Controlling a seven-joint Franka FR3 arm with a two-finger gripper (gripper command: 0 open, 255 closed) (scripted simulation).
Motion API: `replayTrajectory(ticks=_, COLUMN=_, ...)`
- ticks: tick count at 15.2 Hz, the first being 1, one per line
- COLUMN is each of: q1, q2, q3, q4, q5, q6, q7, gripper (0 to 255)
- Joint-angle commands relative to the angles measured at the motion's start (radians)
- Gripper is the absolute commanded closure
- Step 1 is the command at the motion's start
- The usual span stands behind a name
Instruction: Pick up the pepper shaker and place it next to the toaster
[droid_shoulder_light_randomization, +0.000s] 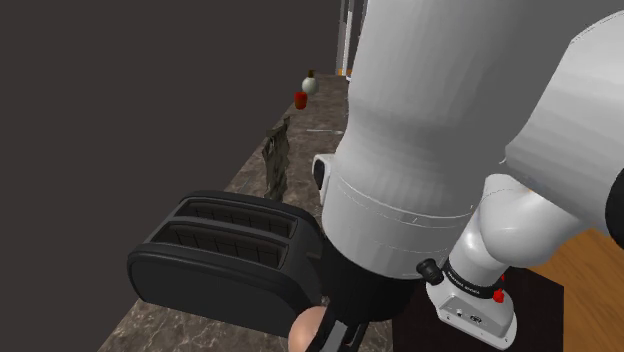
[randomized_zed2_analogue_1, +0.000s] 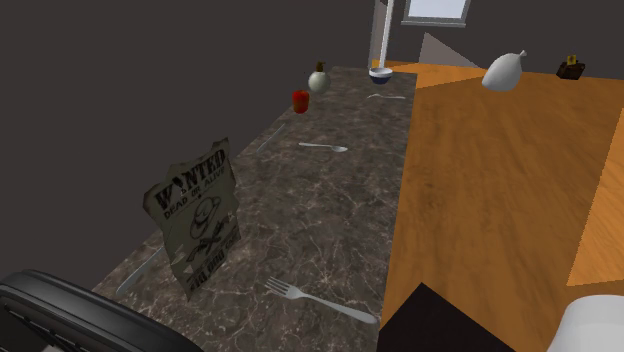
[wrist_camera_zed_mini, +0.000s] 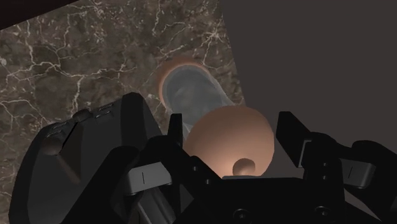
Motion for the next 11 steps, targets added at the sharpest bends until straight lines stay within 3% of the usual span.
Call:
replayTrajectory(ticks=1, q1=0.004, q2=-0.003, q3=0.01, q4=-0.028, q5=0.01, q6=0.026, q7=-0.006, gripper=255)
replayTrajectory(ticks=11, q1=0.007, q2=0.01, q3=0.076, q4=-0.137, q5=0.055, q6=0.153, q7=-0.029, gripper=255)
